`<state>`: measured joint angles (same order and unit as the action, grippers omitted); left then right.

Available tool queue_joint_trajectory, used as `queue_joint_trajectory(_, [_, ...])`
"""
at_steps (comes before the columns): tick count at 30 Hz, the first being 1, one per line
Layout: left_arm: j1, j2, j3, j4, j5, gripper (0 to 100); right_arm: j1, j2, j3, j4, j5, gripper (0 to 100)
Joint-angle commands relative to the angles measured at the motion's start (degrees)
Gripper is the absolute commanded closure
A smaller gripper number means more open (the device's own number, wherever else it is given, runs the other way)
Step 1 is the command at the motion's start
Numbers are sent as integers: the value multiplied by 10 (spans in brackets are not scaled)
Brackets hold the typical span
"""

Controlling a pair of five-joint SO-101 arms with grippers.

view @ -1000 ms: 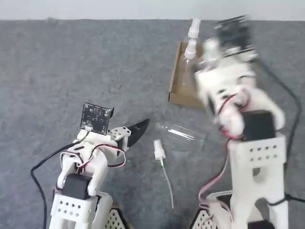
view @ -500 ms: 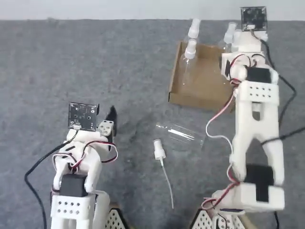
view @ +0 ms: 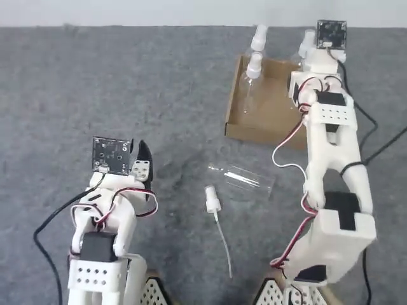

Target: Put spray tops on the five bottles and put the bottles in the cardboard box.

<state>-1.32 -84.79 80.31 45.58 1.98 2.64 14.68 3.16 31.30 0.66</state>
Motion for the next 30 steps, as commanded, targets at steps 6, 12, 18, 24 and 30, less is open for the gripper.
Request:
queue_joint_trajectory(6, [-1, 7, -1, -17, -1, 950, -13, 17, -39, -55, -7, 992])
queue_joint_trajectory(12, [-1, 7, 1, -17, -1, 950, -14, 33, -39, -73, -7, 992])
queue_joint_trajectory(18, [-1, 7, 4, -19, -1, 950, -14, 35, -38, -69, -5, 989])
queue_joint_trajectory(24, [-1, 7, 4, -18, -1, 950, -14, 35, -36, -68, -3, 987])
queue_joint_trajectory(30, [-2, 7, 4, -18, -1, 950, -21, 36, -34, -63, -2, 934])
